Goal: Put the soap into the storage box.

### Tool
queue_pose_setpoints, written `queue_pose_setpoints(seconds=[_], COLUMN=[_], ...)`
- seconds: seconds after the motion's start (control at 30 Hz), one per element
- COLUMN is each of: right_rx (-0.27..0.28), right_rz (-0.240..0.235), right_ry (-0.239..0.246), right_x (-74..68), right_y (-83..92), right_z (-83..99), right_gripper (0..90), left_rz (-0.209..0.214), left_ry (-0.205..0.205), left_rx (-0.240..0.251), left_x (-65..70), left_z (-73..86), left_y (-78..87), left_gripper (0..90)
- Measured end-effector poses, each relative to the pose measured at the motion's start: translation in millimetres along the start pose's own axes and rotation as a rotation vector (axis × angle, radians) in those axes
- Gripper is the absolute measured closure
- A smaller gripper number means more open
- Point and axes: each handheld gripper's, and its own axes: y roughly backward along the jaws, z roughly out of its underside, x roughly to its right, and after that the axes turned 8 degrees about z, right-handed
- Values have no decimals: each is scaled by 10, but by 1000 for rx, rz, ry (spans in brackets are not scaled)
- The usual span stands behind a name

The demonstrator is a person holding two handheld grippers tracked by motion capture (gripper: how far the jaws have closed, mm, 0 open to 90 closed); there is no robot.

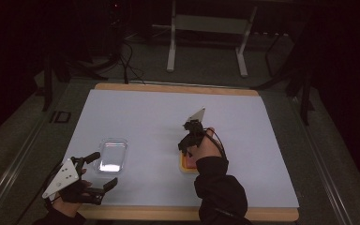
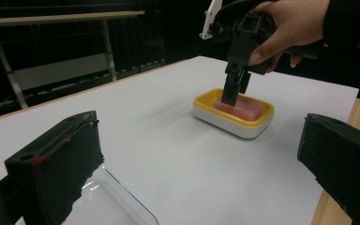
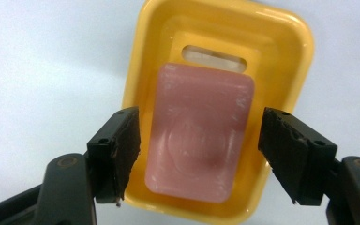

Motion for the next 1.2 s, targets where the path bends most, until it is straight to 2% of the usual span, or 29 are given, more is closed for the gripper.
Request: queue_pose_setpoints(seconds=[0.3, 0.37, 0.4, 0.57, 0.63, 0.73, 0.93, 1.07, 1.13, 1.2], right_rx=[46, 61, 73, 91, 118, 178, 248, 294, 322, 350], right_rz=[-13, -50, -67, -96, -97, -62, -84, -72, -95, -105], right_ry=[44, 53, 59, 97, 105, 147, 183, 191, 201, 231], right_x=[110, 146, 158, 192, 215, 254, 362, 481, 521, 560], right_y=[147, 176, 186, 169, 177, 181, 113, 93, 115, 140], right_z=[15, 22, 25, 38, 47, 75, 131, 174, 212, 254], right_gripper=[243, 174, 175, 136, 144, 148, 150, 155, 155, 154], left_rz=[4, 7, 5, 4, 5, 6, 9, 12, 11, 9], left_ry=[-2, -2, -3, -3, -3, -2, -3, -3, -3, -4], left_rx=[-5, -5, -9, -12, -11, -12, -15, -19, -18, -20], left_x=[-2, -3, -2, -5, -6, -7, -4, -3, -3, -3], left_z=[2, 2, 2, 3, 4, 4, 7, 9, 9, 10], left_y=[-9, -12, -14, -19, -18, -20, -27, -33, -33, -34], left_gripper=[4, 4, 4, 4, 4, 4, 4, 4, 4, 4])
